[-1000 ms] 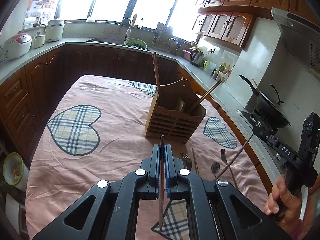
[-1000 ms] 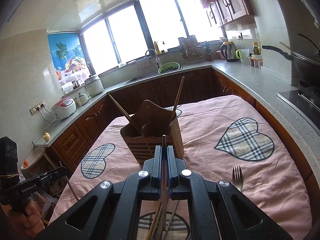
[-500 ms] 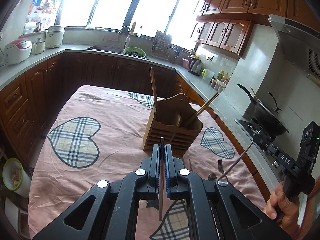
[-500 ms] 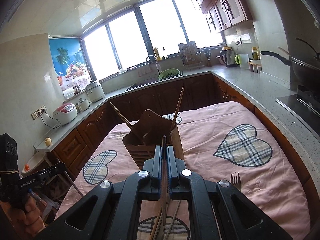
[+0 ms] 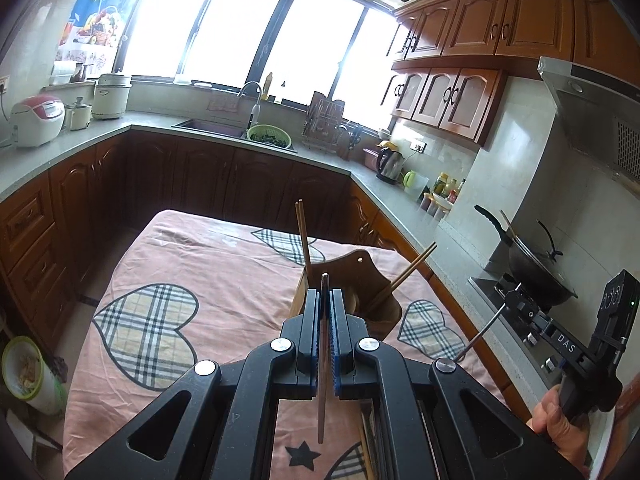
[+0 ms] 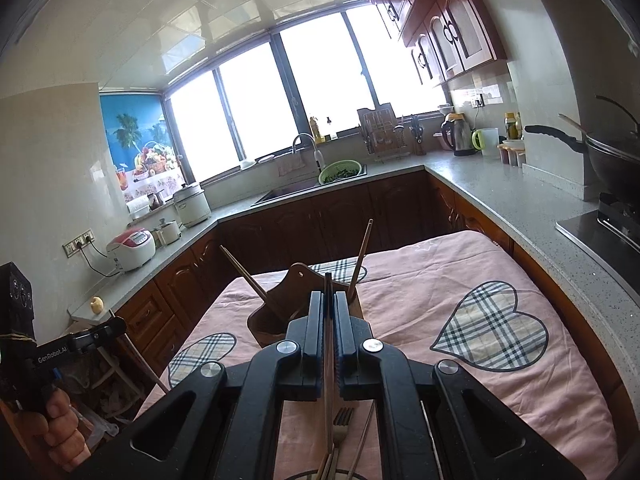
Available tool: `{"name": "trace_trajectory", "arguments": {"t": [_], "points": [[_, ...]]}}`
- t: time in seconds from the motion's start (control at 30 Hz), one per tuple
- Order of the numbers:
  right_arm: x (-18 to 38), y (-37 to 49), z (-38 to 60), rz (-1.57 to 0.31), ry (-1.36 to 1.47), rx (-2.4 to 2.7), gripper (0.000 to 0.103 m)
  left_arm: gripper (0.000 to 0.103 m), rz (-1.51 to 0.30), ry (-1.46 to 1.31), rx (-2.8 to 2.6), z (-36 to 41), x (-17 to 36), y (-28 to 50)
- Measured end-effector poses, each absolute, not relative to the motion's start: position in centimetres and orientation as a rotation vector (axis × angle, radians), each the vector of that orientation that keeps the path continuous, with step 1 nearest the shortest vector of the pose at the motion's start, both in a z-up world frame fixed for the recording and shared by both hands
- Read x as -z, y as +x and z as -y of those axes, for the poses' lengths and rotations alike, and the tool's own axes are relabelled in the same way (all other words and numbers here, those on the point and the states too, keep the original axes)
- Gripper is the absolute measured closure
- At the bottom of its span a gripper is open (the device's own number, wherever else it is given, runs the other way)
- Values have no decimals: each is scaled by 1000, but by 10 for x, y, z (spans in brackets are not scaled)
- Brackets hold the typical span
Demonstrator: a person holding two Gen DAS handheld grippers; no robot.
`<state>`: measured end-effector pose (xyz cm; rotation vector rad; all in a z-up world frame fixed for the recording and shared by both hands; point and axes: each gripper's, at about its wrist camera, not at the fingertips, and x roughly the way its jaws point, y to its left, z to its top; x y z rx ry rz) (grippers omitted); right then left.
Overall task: Organize utensils
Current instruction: 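Lift both chopsticks and lower them into the wooden holder with both tools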
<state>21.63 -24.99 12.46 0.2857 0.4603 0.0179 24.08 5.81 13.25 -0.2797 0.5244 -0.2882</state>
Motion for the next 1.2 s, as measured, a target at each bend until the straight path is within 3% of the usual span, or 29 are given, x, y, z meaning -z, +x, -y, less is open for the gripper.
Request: {"name": "trace_trajectory", "arguments": {"t": [0.37,0.67,1.2], "points": [[-154,257,256,-357,282,3,99,100,-410,-276,278,-45,-156,292],[-162,297,264,-303,296,34,99,100,-370,-294,240,-31,-144,345],[-75,327,262,-434,336,78,99,100,-492,-325,185,2,-63,428]]}}
